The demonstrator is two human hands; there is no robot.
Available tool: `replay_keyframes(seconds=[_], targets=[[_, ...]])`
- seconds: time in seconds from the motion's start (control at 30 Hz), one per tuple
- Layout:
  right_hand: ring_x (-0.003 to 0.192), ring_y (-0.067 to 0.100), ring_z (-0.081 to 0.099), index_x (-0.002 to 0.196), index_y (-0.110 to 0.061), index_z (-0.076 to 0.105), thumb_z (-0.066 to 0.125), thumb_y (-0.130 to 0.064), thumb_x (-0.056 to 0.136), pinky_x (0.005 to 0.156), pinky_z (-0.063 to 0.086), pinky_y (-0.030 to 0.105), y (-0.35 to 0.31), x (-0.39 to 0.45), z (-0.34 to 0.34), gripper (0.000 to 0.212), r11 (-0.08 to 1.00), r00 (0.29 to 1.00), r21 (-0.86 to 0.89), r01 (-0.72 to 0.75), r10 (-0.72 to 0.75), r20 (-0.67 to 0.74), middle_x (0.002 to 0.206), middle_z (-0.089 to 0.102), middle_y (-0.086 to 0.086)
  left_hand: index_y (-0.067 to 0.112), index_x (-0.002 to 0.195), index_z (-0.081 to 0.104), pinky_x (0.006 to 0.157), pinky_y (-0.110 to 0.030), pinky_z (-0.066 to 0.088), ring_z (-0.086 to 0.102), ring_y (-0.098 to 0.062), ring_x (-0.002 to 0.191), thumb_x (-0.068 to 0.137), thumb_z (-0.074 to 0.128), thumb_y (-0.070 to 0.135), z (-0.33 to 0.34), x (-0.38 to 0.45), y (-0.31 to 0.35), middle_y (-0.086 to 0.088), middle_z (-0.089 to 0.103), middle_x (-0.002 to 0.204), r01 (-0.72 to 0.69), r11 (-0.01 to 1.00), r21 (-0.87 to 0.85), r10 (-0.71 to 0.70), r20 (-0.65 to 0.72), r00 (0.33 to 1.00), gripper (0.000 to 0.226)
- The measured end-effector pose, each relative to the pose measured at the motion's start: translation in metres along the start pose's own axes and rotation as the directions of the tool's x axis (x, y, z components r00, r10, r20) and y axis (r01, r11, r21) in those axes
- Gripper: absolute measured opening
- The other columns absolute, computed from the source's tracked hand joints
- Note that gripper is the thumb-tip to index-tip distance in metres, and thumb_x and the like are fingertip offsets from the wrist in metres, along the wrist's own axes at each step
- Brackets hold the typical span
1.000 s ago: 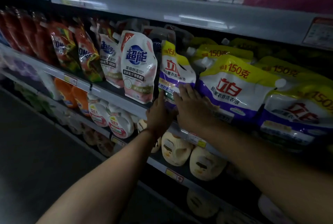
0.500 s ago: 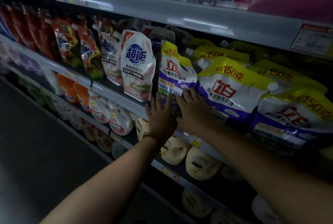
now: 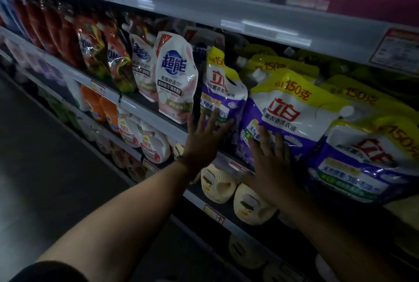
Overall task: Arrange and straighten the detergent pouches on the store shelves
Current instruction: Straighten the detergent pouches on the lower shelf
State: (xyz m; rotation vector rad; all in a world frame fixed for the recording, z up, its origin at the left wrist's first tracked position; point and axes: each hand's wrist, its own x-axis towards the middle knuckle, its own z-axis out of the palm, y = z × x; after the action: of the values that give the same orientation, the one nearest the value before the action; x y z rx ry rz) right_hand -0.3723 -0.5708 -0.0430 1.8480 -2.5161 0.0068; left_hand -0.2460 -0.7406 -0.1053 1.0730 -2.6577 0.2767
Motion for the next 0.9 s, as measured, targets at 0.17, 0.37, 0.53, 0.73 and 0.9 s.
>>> replay_keyframes(seconds=[0.17, 0.37, 0.53, 0.73, 0.9], targets=[[0.145, 0.044, -0.019, 0.156, -0.024, 0.001, 0.056, -0.058, 0.088, 0.119, -0.001, 0.055, -0.007, 0.008, -0.006, 0.094, 0.999, 0.999, -0.030, -0.033, 0.034, 0.030, 0.160, -0.028, 0.006, 0.037, 0.158, 0.002, 0.117, -0.069, 0.000, -0.004, -0.046, 0.150, 0.094, 0.053, 0.036, -0.008, 0.007, 0.003, -0.016, -0.006, 0.166, 0.050, 0.997, -0.056, -0.046, 0.071, 0.996, 0.082], [0.147, 0.036, -0.016, 0.156, -0.024, -0.001, 0.051, -0.045, 0.095, 0.120, 0.001, 0.054, -0.041, 0.008, -0.027, 0.083, 0.999, 0.999, 0.053, 0.013, -0.014, 0.028, 0.163, -0.015, 0.007, 0.033, 0.159, 0.009, 0.118, -0.063, 0.016, 0.011, -0.046, 0.149, 0.094, 0.030, 0.052, -0.011, -0.013, -0.006, -0.021, 0.006, 0.165, 0.016, 0.997, -0.077, -0.015, 0.013, 1.000, 0.071], [0.148, 0.034, -0.014, 0.157, -0.024, 0.000, 0.050, -0.047, 0.095, 0.120, -0.003, 0.052, -0.078, 0.025, -0.038, 0.083, 0.984, 0.988, 0.084, 0.156, -0.156, -0.008, 0.164, -0.009, 0.005, 0.030, 0.158, 0.012, 0.120, -0.059, 0.016, 0.009, -0.040, 0.151, 0.096, 0.033, 0.051, -0.023, -0.030, -0.037, -0.016, 0.010, 0.165, 0.066, 0.990, -0.125, -0.071, -0.039, 0.997, 0.069], [0.149, 0.036, -0.010, 0.156, -0.024, 0.001, 0.049, -0.047, 0.094, 0.120, -0.005, 0.053, -0.127, 0.059, -0.031, 0.082, 0.980, 0.980, 0.049, 0.193, -0.194, 0.033, 0.164, -0.006, 0.007, 0.030, 0.158, 0.017, 0.120, -0.058, 0.019, 0.010, -0.040, 0.151, 0.100, 0.044, 0.047, -0.026, -0.047, -0.103, -0.014, 0.006, 0.166, 0.156, 0.980, -0.124, -0.160, -0.017, 0.987, 0.067], [0.148, 0.035, -0.014, 0.157, -0.024, 0.000, 0.049, -0.048, 0.094, 0.119, -0.004, 0.054, -0.172, 0.096, -0.019, 0.083, 0.978, 0.978, 0.114, 0.174, -0.185, 0.093, 0.164, -0.009, 0.005, 0.026, 0.158, 0.024, 0.116, -0.061, 0.024, 0.017, -0.043, 0.149, 0.099, 0.051, 0.044, -0.027, -0.049, -0.170, -0.017, 0.013, 0.165, 0.151, 0.982, -0.110, -0.151, 0.002, 0.988, 0.067]])
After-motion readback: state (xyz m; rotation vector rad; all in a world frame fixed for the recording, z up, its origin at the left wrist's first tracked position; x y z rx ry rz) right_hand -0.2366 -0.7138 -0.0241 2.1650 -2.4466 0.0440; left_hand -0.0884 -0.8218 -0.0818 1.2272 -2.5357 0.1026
